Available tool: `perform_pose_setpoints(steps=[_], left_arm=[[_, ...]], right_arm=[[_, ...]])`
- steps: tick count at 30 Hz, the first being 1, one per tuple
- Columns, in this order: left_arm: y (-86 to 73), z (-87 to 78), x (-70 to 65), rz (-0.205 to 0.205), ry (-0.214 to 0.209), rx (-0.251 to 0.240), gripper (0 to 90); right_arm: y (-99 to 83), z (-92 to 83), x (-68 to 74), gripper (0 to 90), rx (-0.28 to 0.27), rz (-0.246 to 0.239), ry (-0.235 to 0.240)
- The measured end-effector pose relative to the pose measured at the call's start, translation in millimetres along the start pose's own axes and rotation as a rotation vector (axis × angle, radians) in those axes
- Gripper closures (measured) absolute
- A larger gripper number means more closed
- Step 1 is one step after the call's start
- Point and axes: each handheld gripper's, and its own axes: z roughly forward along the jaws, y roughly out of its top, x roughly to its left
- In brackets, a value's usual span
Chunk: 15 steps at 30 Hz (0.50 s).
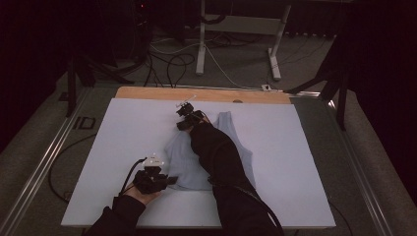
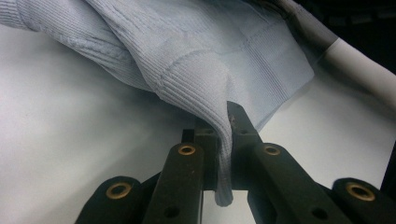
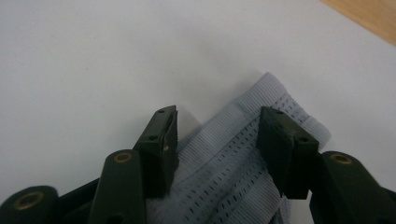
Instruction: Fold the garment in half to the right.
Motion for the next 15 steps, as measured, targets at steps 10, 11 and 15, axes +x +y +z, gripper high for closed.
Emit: perform_pose_setpoints(steps=[10,11,15], left_arm=[[-0.7,0.8,-1.3,-0.004,0.001,0.001,86.6],[-0.6,0.9,-1.4,-0.004,0.001,0.001,86.5],[-1.4,1.2,0.1,-0.011,0.005,-0.001,86.5]], right_arm=[[1.4,-2.1,0.8,68.2,0.026,-0.018,-0.009],[1.0,-2.3,0.3,75.2,0.022,-0.02,-0.003],[-0.6,-3.5,-1.3,83.1,0.02,-0.019,-0.017]])
